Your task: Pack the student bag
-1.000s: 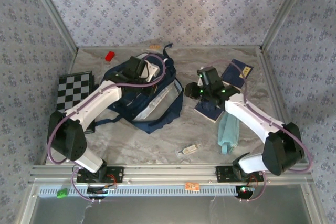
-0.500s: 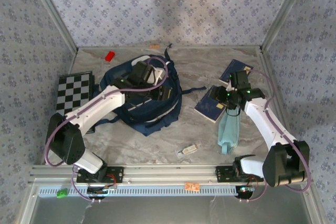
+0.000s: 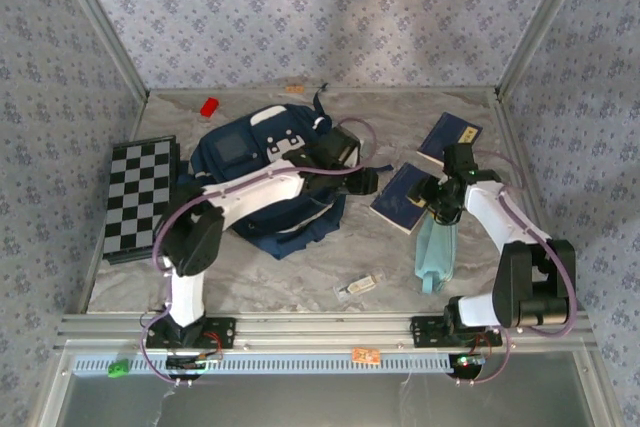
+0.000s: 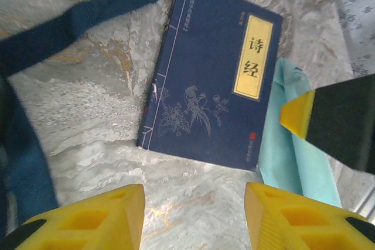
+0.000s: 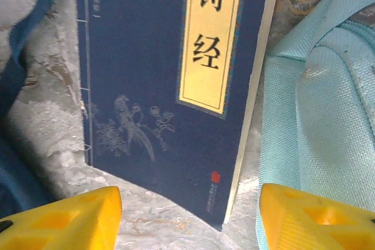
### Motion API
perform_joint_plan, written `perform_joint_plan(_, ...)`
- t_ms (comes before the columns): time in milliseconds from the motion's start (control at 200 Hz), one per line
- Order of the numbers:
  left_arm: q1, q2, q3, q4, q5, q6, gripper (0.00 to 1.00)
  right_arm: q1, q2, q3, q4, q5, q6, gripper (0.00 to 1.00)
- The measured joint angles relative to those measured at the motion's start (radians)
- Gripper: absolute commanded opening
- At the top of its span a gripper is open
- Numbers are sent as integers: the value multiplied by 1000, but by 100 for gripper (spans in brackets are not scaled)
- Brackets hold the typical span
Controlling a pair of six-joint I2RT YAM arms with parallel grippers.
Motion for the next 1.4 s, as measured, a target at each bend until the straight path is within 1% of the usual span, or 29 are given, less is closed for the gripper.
perform_joint_plan(190, -6, 147, 96, 14, -20, -61, 44, 0, 79, 0, 50, 19, 3, 65)
perform_joint_plan(430, -6, 304, 238, 4, -50, -84, 40, 5, 147, 3, 86, 31, 2, 65)
perform_joint_plan(555, -6, 357, 293, -14, -47, -84, 38, 8, 190, 29, 92, 34, -2, 65)
perform_joint_plan(690, -7, 382, 311, -28, -21, -87, 31, 11, 219, 58, 100, 34, -2, 65)
perform_joint_plan(890, -23, 378, 303, -72, 19, -91, 30, 30, 238, 87, 113, 32, -26, 66)
perform_joint_plan(984, -34, 333, 215, -66, 15, -105, 30, 45, 257, 114, 115, 18, -45, 66)
perform_joint_plan(1104, -45, 219, 60, -55, 10, -130, 30, 63, 286, 150, 117, 0, -74, 66)
perform_joint_plan(1194, -48, 148, -24, -55, 2, -148, 30, 74, 298, 166, 114, -10, -97, 66)
perform_joint_plan(1274, -51, 106, -60, -55, -14, -158, 32, 77, 306, 183, 101, -11, -117, 67)
perform_joint_plan(1404, -51, 85, -56, -50, -47, -165, 36, 66, 307, 192, 93, -11, -134, 66)
